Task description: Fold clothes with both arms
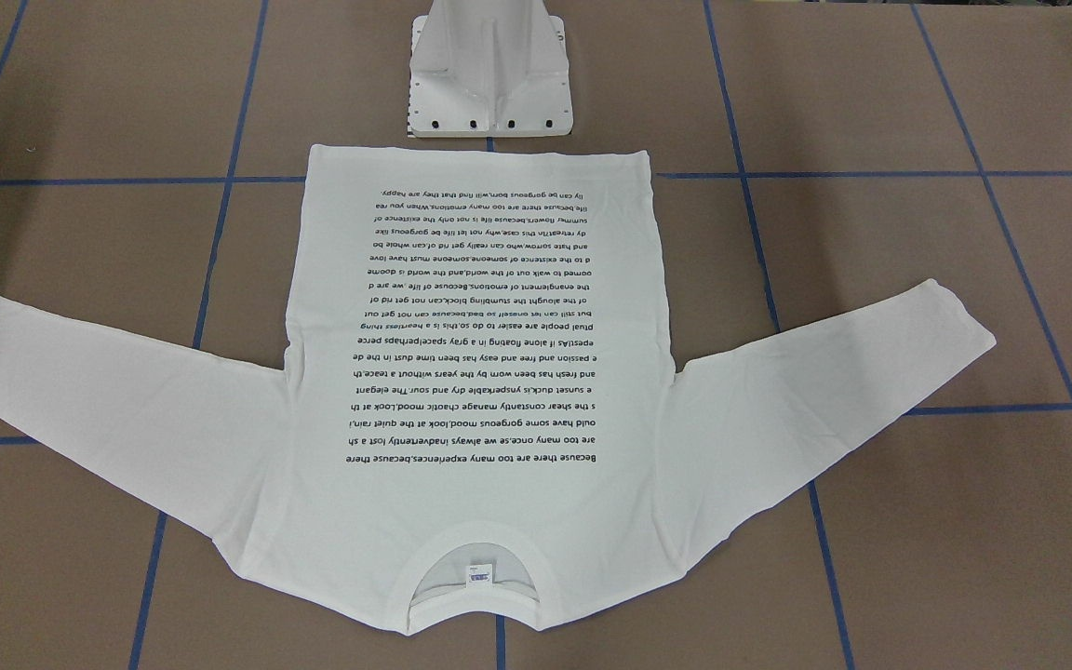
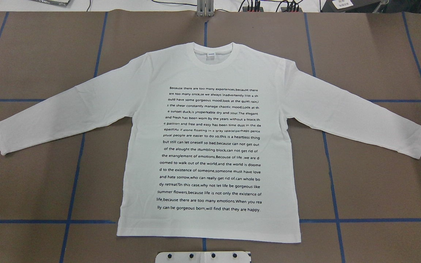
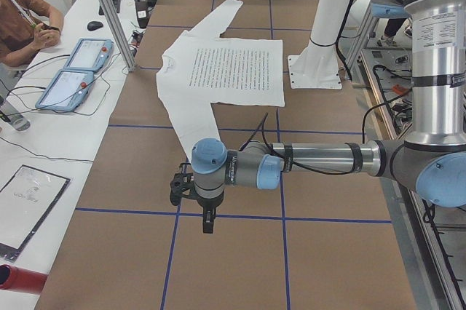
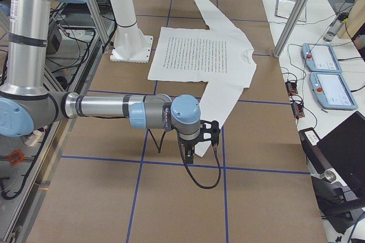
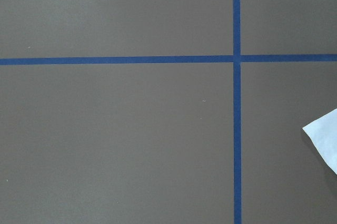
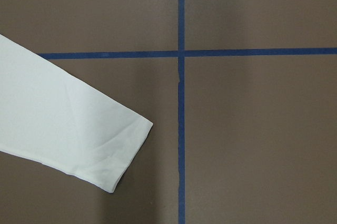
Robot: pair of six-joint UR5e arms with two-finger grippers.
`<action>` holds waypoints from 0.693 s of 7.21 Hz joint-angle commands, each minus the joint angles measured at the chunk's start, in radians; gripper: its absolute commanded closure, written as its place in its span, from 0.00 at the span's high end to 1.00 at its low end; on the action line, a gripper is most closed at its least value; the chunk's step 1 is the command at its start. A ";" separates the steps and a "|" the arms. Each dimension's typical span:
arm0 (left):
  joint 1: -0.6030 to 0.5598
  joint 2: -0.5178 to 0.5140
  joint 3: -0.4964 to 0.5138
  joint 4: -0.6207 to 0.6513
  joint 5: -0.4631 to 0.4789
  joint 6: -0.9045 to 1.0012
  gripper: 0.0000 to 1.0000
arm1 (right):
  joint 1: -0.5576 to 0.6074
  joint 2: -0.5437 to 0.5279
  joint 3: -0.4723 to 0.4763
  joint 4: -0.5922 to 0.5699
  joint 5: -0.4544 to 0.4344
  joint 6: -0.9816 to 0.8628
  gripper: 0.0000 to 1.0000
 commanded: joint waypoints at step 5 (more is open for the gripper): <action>0.003 -0.044 -0.013 -0.107 -0.040 -0.011 1.00 | -0.002 0.009 -0.005 0.000 0.002 -0.002 1.00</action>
